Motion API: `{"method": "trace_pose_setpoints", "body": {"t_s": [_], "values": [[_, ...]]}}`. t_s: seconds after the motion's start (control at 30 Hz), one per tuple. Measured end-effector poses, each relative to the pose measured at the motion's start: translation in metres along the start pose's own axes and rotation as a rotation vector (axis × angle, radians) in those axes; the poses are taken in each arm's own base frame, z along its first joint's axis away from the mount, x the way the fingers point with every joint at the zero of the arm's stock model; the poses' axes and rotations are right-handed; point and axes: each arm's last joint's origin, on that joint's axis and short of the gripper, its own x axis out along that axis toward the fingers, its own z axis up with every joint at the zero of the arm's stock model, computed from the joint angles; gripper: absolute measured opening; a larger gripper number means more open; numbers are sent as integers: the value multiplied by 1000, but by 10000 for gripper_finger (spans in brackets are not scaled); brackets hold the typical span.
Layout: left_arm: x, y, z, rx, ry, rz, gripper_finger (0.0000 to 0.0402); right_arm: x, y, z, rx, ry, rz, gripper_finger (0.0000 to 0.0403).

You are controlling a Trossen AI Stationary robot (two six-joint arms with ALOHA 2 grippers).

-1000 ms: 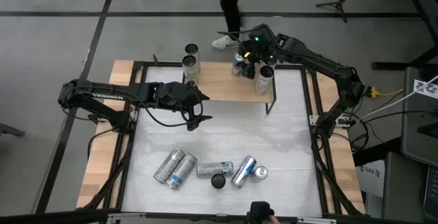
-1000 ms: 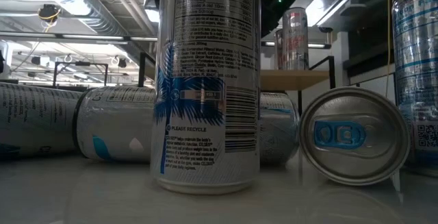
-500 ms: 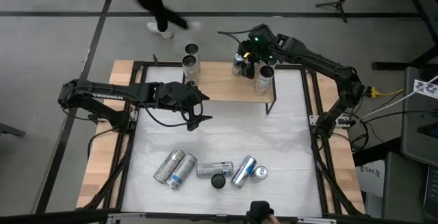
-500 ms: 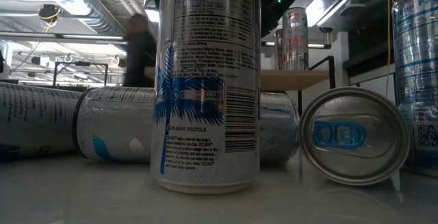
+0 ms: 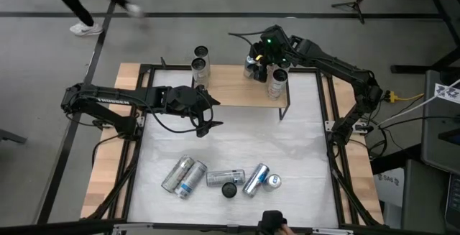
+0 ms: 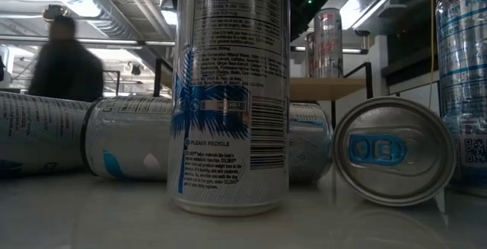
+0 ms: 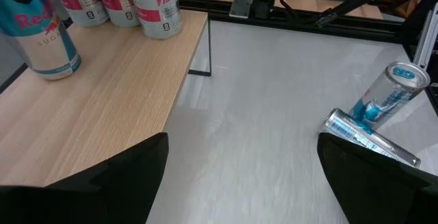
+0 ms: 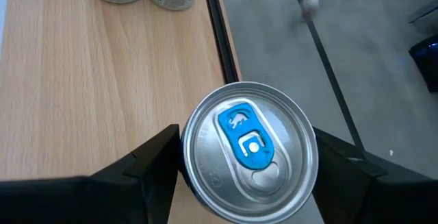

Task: Sort soda cans
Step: Put the top blue soda can on the shelf

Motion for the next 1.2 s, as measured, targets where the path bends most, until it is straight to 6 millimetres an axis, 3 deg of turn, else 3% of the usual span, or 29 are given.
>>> {"method": "trace_pose_setpoints", "body": {"t_s": [1.2], "values": [[0,0,0,0,0,0,367,0,-1,0,35,14,-44,262]]}}
